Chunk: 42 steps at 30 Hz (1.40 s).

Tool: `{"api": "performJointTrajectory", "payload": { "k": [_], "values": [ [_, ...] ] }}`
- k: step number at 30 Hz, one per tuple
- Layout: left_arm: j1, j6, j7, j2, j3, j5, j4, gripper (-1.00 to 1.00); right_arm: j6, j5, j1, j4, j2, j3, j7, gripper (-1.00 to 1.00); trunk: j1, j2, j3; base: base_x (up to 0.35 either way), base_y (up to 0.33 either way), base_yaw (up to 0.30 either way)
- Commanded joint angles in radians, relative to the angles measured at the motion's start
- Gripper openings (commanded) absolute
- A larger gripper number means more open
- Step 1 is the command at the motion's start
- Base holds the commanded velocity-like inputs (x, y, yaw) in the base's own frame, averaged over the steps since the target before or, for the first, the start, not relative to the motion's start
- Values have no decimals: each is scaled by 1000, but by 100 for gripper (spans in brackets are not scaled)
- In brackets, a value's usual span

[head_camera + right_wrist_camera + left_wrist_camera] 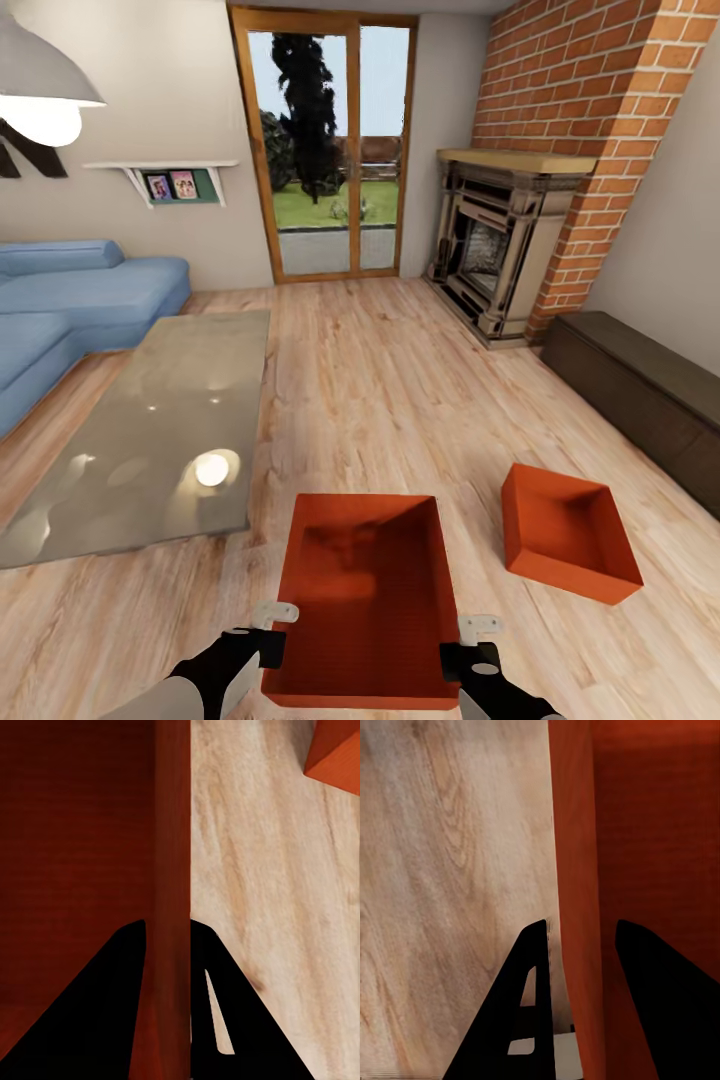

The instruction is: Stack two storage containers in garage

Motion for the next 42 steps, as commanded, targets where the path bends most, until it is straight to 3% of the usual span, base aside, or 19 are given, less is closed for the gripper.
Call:
{"api": "performJointTrajectory", "payload": {
  "k": [1, 42],
  "values": [
    [0, 6, 6, 0, 0, -21, -2, -100, -4, -7, -1, -1, -1, 2, -4, -100, 0, -1, -1, 0, 0, 300],
    [0, 6, 6, 2, 0, -21, -2, -100, -5, -5, -1, -1, 0, 2, -5, -100, 0, -1, -1, 0, 0, 300]
  ]
}}
